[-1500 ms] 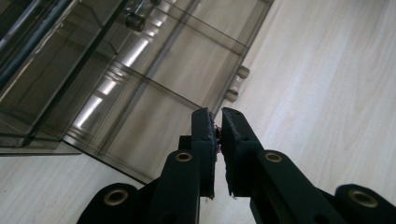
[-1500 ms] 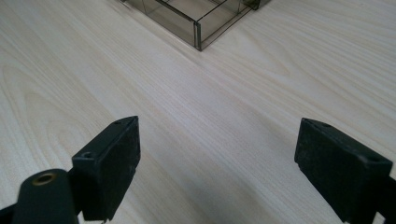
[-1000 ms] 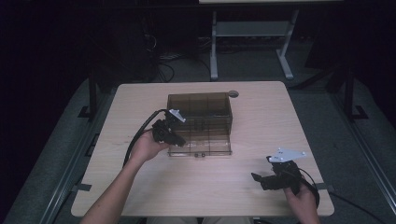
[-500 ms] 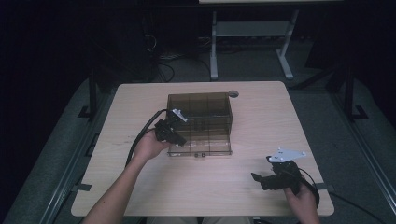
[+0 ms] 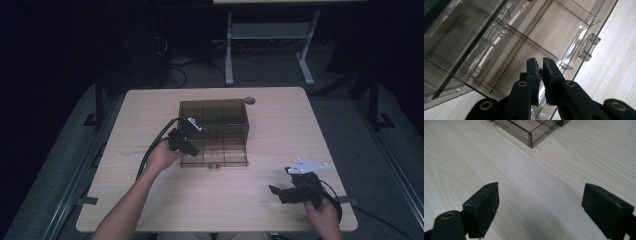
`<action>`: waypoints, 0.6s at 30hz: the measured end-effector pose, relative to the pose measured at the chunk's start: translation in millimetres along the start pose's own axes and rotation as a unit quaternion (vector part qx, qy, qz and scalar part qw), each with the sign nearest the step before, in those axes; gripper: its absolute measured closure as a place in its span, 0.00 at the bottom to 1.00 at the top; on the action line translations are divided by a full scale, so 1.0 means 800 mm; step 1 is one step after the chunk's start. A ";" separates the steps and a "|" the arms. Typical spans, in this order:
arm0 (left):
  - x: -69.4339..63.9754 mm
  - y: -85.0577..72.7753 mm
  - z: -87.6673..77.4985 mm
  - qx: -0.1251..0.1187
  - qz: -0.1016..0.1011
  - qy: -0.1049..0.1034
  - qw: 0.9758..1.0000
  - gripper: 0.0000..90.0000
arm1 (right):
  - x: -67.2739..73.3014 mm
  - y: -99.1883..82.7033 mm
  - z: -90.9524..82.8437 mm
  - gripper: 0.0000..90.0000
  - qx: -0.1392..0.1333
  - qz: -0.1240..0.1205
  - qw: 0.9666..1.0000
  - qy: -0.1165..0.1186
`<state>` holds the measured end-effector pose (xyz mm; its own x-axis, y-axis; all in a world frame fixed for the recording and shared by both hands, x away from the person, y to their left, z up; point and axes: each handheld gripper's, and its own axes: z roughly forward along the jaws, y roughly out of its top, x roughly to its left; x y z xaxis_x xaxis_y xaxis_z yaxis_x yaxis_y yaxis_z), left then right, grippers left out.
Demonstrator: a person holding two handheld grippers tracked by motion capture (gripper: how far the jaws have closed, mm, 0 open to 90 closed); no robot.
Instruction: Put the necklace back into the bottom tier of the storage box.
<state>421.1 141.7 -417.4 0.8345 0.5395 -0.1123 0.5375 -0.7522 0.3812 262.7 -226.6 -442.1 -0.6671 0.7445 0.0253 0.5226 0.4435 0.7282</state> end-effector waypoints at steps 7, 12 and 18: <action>0.002 0.001 0.009 0.009 -0.007 0.000 1.000 0.93 | 0.000 0.000 0.000 0.15 0.001 0.000 1.000 0.000; 0.005 0.001 0.012 0.013 -0.009 -0.002 1.000 0.93 | 0.000 0.000 0.000 0.15 0.000 0.000 1.000 0.001; 0.007 0.001 0.016 0.018 -0.009 -0.001 1.000 0.93 | -0.001 -0.001 0.000 0.15 0.000 0.001 1.000 0.001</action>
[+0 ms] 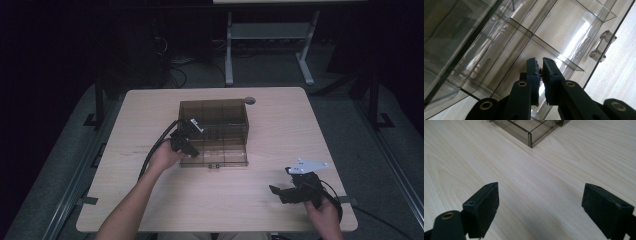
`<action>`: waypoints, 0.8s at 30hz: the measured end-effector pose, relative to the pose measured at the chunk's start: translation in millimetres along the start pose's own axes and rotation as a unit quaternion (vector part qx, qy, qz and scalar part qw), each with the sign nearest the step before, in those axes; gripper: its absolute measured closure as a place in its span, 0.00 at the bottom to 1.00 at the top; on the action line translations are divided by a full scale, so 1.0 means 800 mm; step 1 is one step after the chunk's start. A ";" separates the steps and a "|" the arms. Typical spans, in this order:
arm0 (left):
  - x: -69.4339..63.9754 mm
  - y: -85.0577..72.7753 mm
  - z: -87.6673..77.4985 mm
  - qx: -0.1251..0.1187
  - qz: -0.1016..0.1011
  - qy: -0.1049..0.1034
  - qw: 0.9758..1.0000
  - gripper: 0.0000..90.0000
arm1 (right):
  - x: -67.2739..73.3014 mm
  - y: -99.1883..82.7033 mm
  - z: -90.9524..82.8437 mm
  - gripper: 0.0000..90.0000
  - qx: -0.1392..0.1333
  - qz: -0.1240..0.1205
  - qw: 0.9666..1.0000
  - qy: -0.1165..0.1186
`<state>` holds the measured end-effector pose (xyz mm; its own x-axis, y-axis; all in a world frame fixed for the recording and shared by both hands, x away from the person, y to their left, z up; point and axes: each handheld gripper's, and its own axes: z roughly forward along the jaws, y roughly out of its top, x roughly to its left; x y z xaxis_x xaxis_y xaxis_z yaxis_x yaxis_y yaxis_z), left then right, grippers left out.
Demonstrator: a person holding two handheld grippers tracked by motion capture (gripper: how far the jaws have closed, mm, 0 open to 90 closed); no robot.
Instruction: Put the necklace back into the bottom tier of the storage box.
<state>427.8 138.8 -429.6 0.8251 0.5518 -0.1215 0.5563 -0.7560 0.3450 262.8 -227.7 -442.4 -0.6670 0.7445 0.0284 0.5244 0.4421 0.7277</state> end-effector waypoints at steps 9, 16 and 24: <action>0.002 0.000 0.001 0.006 0.003 0.000 1.000 0.93 | 0.000 0.000 -0.001 0.15 0.000 0.001 1.000 0.000; 0.000 0.000 -0.001 0.006 0.004 0.006 1.000 0.86 | 0.000 -0.001 0.000 0.15 0.001 -0.001 1.000 0.000; -0.006 -0.001 -0.007 -0.003 0.006 0.009 1.000 0.81 | -0.001 -0.001 0.000 0.15 0.000 0.000 1.000 0.002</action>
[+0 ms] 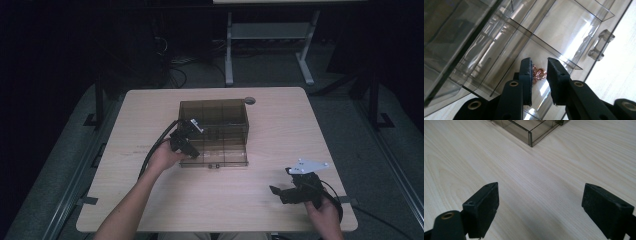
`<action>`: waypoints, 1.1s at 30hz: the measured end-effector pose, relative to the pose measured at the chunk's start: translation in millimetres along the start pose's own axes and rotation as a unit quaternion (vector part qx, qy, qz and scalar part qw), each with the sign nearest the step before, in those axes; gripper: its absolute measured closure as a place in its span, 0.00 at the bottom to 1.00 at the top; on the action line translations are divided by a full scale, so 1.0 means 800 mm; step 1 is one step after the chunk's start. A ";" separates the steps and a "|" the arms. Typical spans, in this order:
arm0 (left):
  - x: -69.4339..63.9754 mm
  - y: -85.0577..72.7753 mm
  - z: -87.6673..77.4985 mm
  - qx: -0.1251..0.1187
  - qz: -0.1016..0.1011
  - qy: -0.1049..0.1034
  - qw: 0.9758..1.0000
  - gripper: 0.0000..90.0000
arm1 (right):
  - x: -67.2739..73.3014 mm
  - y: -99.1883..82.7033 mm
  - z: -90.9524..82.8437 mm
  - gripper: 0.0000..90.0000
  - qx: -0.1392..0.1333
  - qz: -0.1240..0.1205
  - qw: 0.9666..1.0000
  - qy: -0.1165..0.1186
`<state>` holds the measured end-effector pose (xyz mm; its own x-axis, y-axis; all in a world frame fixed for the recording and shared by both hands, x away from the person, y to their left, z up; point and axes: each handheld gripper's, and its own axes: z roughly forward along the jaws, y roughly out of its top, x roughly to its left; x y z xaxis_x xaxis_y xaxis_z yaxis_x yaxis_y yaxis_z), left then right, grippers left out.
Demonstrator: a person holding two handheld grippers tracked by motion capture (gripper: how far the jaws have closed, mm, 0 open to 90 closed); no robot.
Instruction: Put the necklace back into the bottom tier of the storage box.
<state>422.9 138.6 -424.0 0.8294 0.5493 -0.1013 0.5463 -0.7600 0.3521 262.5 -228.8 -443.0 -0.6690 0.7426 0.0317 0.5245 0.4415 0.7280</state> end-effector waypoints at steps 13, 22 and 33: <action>-0.003 -0.002 -0.009 -0.005 0.008 0.001 1.000 0.75 | -0.003 -0.001 0.001 0.15 0.002 0.003 1.000 0.000; -0.004 -0.003 -0.013 -0.011 0.004 -0.006 1.000 0.73 | -0.003 -0.001 0.003 0.15 0.004 0.003 1.000 0.000; -0.006 -0.004 -0.014 -0.014 0.003 -0.007 1.000 0.70 | -0.003 0.000 0.003 0.15 0.006 0.005 1.000 -0.006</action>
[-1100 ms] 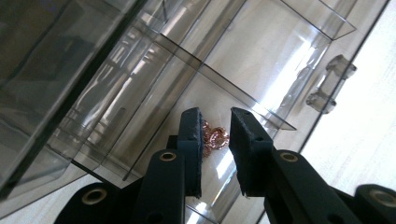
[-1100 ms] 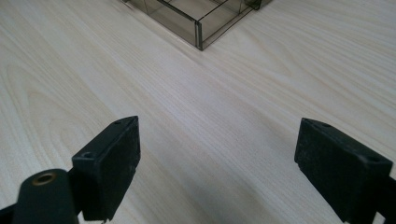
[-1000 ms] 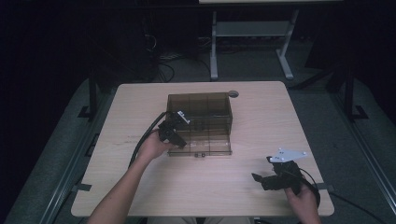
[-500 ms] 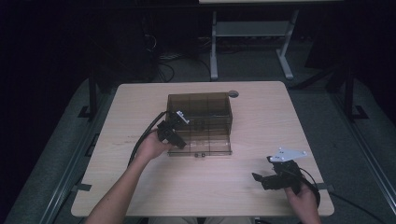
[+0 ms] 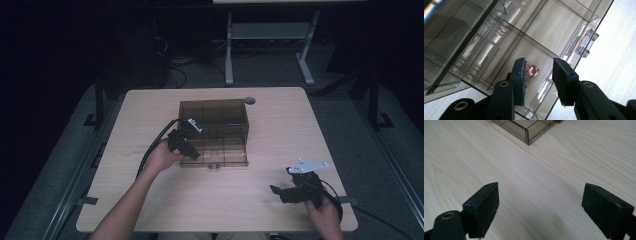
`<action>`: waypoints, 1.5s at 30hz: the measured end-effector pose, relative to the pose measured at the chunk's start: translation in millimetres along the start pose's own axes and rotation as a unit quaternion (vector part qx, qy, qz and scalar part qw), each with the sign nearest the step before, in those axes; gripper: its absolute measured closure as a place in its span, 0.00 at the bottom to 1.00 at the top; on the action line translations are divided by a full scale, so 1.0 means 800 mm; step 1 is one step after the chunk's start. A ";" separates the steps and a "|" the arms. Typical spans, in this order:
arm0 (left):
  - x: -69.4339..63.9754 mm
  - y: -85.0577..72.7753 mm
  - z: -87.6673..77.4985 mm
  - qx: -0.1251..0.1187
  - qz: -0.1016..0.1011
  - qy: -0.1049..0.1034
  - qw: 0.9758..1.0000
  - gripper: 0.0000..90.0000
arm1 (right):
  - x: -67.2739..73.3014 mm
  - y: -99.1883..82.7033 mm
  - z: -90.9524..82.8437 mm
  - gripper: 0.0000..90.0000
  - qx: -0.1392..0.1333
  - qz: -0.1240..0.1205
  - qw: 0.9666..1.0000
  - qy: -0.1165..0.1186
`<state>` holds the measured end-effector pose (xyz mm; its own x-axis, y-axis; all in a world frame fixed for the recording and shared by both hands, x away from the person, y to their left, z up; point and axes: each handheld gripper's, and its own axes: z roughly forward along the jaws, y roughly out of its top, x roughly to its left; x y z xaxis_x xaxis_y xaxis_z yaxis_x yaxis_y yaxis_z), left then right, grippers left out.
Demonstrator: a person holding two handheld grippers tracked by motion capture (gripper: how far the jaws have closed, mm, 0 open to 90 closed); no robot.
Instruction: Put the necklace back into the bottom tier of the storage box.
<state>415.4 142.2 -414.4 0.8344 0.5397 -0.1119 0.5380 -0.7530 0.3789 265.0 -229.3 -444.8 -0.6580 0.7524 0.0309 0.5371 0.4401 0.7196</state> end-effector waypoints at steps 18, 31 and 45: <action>-0.005 -0.010 -0.009 -0.003 -0.001 -0.001 1.000 0.66 | 0.001 0.001 0.001 0.15 0.002 0.001 1.000 -0.003; -0.010 -0.012 -0.017 -0.012 0.007 0.001 1.000 0.64 | 0.001 0.001 0.001 0.15 0.003 0.002 1.000 -0.006; -0.022 -0.020 -0.030 -0.021 0.019 0.010 1.000 0.61 | 0.001 0.001 -0.001 0.15 0.000 0.001 1.000 -0.007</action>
<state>389.4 154.2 -396.7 0.8512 0.5188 -0.0797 0.5007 -0.7569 0.4199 264.4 -228.9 -443.8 -0.6489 0.7605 0.0234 0.5395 0.4382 0.7190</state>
